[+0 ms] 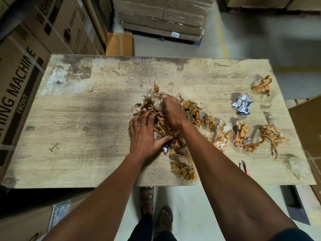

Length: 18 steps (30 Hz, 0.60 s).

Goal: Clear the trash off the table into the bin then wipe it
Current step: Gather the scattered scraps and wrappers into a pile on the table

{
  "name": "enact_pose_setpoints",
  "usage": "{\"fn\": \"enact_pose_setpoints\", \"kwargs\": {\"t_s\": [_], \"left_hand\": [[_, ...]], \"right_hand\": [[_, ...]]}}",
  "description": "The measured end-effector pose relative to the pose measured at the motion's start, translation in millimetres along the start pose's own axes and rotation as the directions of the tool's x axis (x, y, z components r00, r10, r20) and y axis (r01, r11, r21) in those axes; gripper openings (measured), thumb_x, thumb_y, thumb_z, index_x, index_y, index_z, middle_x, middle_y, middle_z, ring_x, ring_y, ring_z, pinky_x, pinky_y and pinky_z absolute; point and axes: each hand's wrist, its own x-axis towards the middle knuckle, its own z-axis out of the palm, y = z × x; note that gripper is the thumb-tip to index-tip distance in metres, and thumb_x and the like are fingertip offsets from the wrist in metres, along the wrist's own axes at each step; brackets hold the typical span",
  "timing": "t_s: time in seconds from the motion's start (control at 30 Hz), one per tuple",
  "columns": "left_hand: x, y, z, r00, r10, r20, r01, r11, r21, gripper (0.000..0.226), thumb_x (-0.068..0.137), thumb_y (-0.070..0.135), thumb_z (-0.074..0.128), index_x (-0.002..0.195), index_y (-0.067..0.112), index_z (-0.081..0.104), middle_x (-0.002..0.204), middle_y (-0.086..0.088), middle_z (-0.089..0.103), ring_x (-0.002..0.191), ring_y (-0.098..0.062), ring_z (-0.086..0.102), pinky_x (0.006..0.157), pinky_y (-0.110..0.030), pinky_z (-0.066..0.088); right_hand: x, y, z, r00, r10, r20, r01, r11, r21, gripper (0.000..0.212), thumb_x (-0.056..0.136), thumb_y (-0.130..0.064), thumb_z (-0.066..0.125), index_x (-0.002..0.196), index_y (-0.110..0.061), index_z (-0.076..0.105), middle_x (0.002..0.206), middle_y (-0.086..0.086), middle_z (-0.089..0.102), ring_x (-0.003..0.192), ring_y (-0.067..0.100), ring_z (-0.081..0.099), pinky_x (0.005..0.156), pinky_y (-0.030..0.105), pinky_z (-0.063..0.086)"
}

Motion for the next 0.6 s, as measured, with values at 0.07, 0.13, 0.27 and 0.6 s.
{"fn": "enact_pose_setpoints", "kwargs": {"t_s": [0.07,0.13,0.27,0.6], "left_hand": [[-2,-2,-6,1.0,0.005,-0.015,-0.005,1.0,0.013,0.114,0.076,0.102,0.044,0.165,0.033,0.026,0.174,-0.001,0.023,0.162,-0.035,0.016,0.129,-0.063,0.018],[-5,-3,-11,0.999,0.014,-0.04,-0.014,1.0,0.022,0.107,0.079,0.097,0.048,0.164,0.034,0.03,0.174,-0.002,0.023,0.162,-0.035,0.016,0.127,-0.065,0.02],[-13,3,-22,0.995,0.046,-0.087,-0.044,0.999,0.025,0.093,0.086,0.083,0.06,0.163,0.038,0.033,0.176,0.001,0.021,0.164,-0.034,0.015,0.128,-0.068,0.017],[-51,48,-33,0.973,0.091,-0.21,-0.09,0.996,0.013,0.075,0.097,0.069,0.053,0.156,0.023,0.046,0.169,-0.006,0.034,0.157,-0.032,0.031,0.124,-0.063,0.028]], "right_hand": [[-2,0,-9,0.999,0.049,-0.018,-0.044,0.976,0.215,0.06,0.111,-0.052,0.02,0.159,-0.03,0.049,0.165,0.006,0.047,0.148,0.028,0.044,0.125,0.054,0.033],[-7,0,-16,0.997,0.078,-0.022,-0.069,0.958,0.277,0.056,0.11,-0.048,0.029,0.166,-0.039,0.036,0.171,0.003,0.04,0.155,0.027,0.039,0.129,0.058,0.03],[-25,3,-26,0.992,0.05,-0.113,-0.012,0.95,0.312,0.058,0.115,-0.022,0.042,0.17,-0.034,0.028,0.163,0.001,0.053,0.127,0.021,0.065,0.11,0.046,0.054],[-115,32,-63,0.887,0.113,-0.449,0.009,0.965,0.26,0.056,0.107,0.003,0.045,0.155,-0.025,0.055,0.155,0.002,0.057,0.133,0.01,0.052,0.109,0.022,0.047]]}}
